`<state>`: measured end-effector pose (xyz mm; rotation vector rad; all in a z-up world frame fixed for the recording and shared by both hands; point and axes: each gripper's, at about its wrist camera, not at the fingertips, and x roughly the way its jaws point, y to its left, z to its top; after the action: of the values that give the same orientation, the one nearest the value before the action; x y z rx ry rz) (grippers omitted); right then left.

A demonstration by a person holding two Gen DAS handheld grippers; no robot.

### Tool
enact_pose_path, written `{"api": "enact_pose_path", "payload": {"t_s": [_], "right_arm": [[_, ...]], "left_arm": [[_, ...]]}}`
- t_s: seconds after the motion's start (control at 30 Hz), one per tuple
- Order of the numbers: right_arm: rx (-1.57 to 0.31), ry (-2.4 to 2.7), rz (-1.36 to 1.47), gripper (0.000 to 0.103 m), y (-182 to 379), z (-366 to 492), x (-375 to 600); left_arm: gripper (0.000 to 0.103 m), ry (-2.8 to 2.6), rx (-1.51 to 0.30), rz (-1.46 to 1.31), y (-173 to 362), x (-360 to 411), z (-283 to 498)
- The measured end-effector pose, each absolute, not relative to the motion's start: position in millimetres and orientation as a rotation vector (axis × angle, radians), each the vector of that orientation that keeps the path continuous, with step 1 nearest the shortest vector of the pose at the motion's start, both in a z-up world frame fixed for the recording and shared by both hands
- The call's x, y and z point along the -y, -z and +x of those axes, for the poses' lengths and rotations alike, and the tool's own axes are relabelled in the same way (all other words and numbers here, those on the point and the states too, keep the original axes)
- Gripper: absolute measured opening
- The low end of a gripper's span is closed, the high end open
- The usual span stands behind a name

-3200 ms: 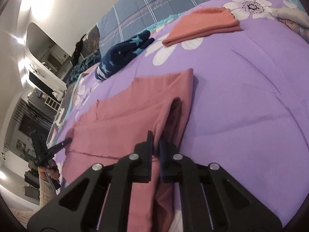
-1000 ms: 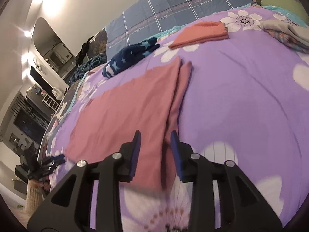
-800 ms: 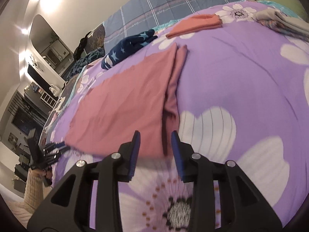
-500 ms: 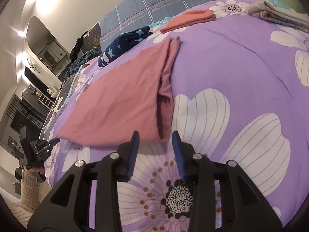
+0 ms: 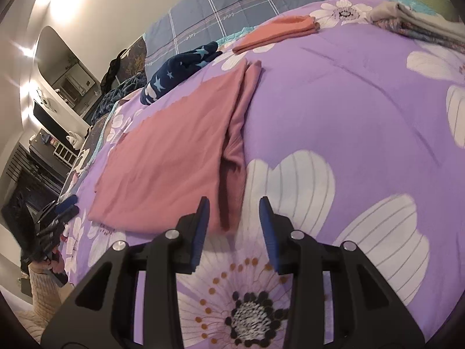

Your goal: Fold small clothes

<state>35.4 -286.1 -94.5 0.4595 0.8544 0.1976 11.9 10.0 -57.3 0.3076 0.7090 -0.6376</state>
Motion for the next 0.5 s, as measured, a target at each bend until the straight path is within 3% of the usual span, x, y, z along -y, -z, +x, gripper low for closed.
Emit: {"api": "enact_pose_path", "payload": {"t_s": [0.2, 0.27, 0.33, 0.5], "right_arm": [[-0.845, -0.187, 0.477, 0.041, 82, 69, 314], [-0.859, -0.192, 0.511, 0.041, 83, 91, 328], [-0.879, -0.211, 0.552, 0.041, 87, 115, 336], [-0.921, -0.302, 0.570, 0.042, 89, 169, 335]], "left_arm": [[0.037, 0.815, -0.732, 0.487, 95, 125, 4], [0.041, 0.841, -0.717, 0.527, 100, 151, 0], [0.057, 0.827, -0.701, 0.552, 104, 163, 1], [0.059, 0.789, -0.725, 0.590, 115, 179, 6]]}}
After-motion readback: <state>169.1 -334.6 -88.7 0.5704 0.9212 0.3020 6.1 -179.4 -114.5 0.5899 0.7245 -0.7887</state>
